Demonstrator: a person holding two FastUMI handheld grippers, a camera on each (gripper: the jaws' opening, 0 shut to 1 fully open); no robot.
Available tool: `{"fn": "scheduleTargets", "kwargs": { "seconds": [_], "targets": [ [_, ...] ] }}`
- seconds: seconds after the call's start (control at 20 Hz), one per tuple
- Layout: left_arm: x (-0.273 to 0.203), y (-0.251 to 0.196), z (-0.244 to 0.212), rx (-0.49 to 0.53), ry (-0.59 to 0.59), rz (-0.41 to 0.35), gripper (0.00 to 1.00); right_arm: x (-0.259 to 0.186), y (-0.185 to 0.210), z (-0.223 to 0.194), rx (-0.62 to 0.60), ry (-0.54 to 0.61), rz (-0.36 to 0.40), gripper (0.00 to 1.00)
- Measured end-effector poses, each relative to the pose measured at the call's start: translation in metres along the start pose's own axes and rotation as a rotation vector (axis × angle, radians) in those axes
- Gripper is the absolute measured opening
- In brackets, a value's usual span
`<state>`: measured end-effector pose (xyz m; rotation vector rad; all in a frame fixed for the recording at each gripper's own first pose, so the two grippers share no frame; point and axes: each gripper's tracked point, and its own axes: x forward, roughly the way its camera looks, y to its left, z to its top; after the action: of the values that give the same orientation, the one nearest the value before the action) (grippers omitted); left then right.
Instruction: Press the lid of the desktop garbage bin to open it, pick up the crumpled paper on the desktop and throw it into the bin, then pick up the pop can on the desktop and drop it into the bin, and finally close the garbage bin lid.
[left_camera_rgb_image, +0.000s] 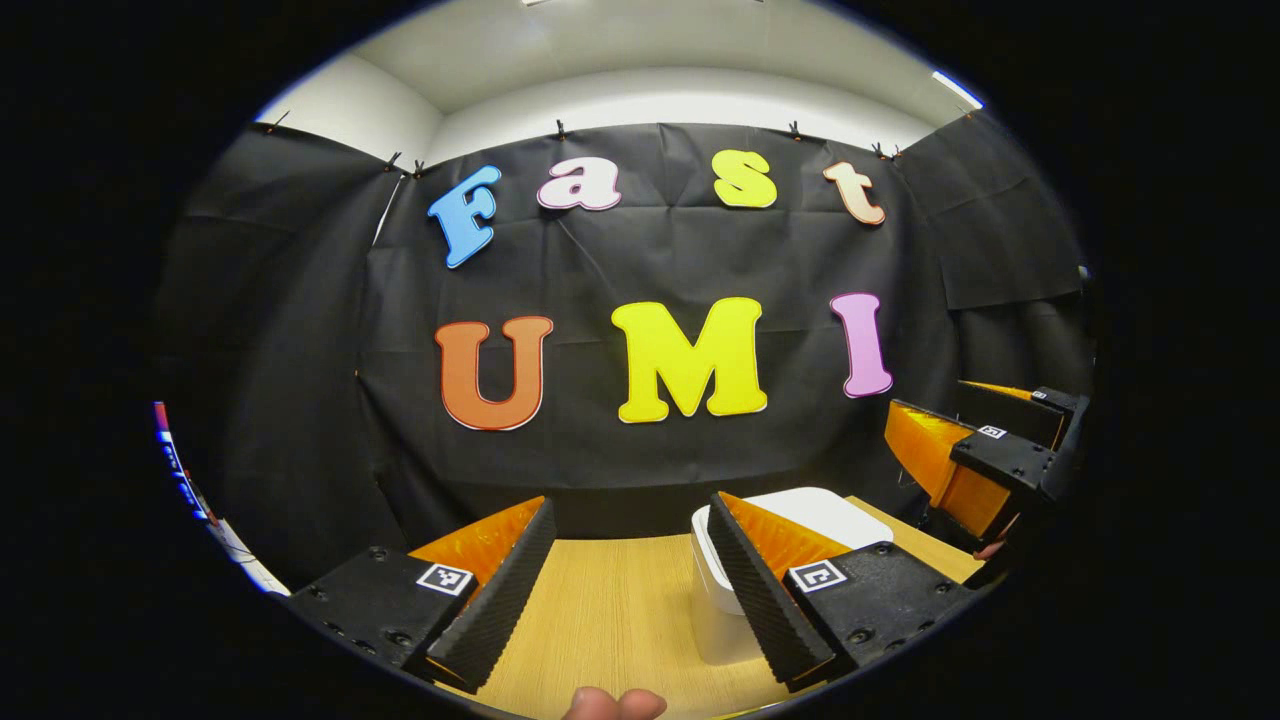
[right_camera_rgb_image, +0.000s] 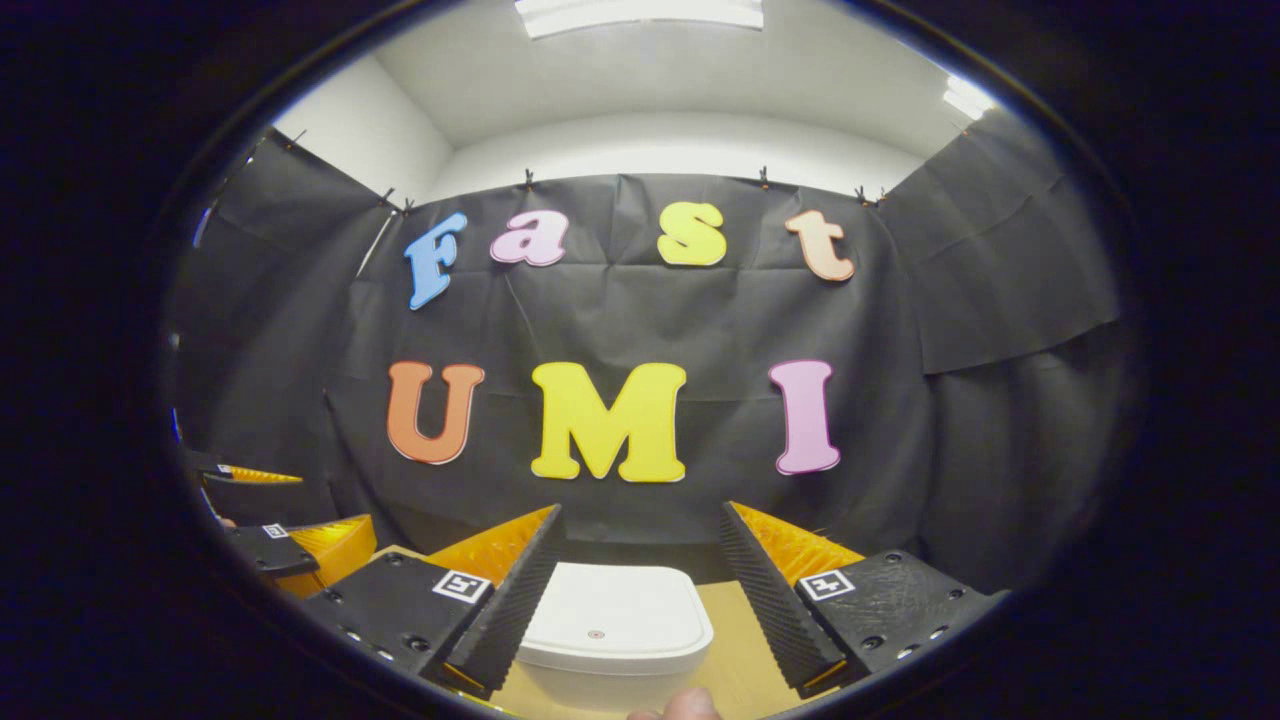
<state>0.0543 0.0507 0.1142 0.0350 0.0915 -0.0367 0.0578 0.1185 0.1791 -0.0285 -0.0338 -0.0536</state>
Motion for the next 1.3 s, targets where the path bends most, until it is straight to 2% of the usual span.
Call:
{"fn": "scheduleTargets", "kwargs": {
  "seconds": [0.5,0.95,1.0,1.25,1.3],
  "targets": [
    [-0.014,0.015,0.002,-0.03,0.001,0.015,0.99,-0.019,0.012,0.008,-0.018,-0.021,0.007,0.95],
    [-0.018,0.014,0.01,-0.026,-0.013,0.028,0.99,-0.027,0.001,0.023,-0.031,-0.075,-0.016,0.95],
    [-0.018,0.014,0.011,-0.026,-0.012,0.028,0.99,-0.027,-0.002,0.023,-0.032,-0.076,-0.02,0.97],
    [-0.015,0.012,0.017,-0.037,-0.028,0.032,0.99,-0.025,-0.009,0.024,-0.038,-0.074,-0.035,0.94],
    [-0.014,0.014,0.015,-0.037,-0.029,0.036,0.99,-0.025,-0.009,0.023,-0.041,-0.071,-0.035,0.96]
  ]
}}
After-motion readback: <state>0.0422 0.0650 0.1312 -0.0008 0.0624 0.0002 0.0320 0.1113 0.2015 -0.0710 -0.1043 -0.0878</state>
